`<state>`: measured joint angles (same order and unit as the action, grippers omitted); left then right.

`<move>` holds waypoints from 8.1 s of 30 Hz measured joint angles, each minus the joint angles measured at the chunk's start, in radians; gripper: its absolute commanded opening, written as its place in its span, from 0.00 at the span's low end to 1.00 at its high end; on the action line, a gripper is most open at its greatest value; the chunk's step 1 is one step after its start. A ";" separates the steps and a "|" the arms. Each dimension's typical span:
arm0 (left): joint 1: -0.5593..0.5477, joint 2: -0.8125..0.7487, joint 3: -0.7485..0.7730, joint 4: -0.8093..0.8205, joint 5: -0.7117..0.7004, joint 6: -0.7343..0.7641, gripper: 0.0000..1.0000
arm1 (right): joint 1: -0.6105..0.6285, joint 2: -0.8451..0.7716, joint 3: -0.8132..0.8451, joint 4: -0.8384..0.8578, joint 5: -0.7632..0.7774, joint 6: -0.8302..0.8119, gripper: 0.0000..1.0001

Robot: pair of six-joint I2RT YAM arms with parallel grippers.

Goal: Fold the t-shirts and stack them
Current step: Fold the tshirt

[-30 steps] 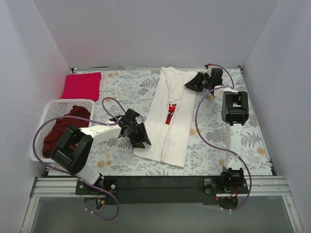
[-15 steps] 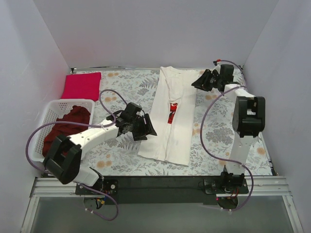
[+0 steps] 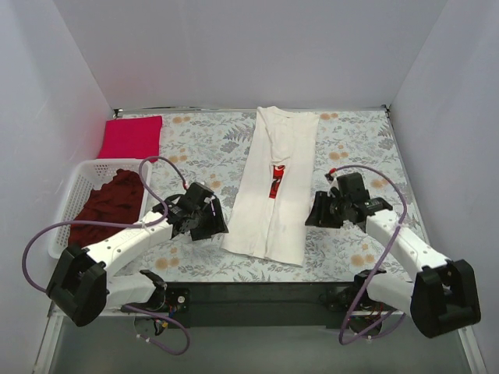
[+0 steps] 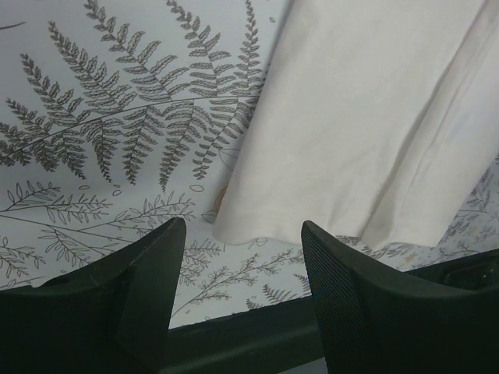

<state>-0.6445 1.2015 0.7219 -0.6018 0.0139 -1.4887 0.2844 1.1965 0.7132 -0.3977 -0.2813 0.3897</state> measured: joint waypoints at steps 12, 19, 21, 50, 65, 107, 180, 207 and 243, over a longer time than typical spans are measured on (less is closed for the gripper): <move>-0.001 -0.002 -0.108 0.029 0.029 -0.021 0.52 | 0.232 -0.306 -0.363 -0.064 -0.018 0.208 0.52; -0.005 0.037 -0.110 0.065 0.053 -0.026 0.49 | 0.282 -0.271 -0.377 0.024 -0.035 0.283 0.51; -0.008 0.051 -0.110 0.069 0.058 -0.027 0.47 | 0.295 -0.269 -0.383 0.043 -0.037 0.306 0.51; -0.056 0.144 -0.108 0.130 0.122 -0.049 0.14 | 0.312 -0.261 -0.403 0.037 0.011 0.366 0.02; -0.293 -0.065 -0.206 -0.021 0.169 -0.213 0.00 | 0.330 -0.344 -0.348 -0.281 -0.125 0.205 0.01; 0.139 0.636 0.519 0.275 0.002 0.107 0.00 | -0.082 0.423 0.417 -0.096 0.062 -0.132 0.01; -0.040 0.558 0.228 0.453 0.035 0.053 0.13 | 0.083 0.620 0.336 0.404 0.149 -0.137 0.08; -0.041 0.487 0.139 0.472 0.047 0.025 0.13 | 0.282 0.720 0.304 0.720 -0.212 -0.158 0.10; 0.129 0.505 0.274 0.619 0.077 0.044 0.10 | -0.068 0.555 0.180 0.769 -0.509 0.018 0.16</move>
<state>-0.5152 1.7069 0.9958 0.0170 0.0910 -1.4445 0.2161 1.7515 0.8936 0.3710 -0.7906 0.4072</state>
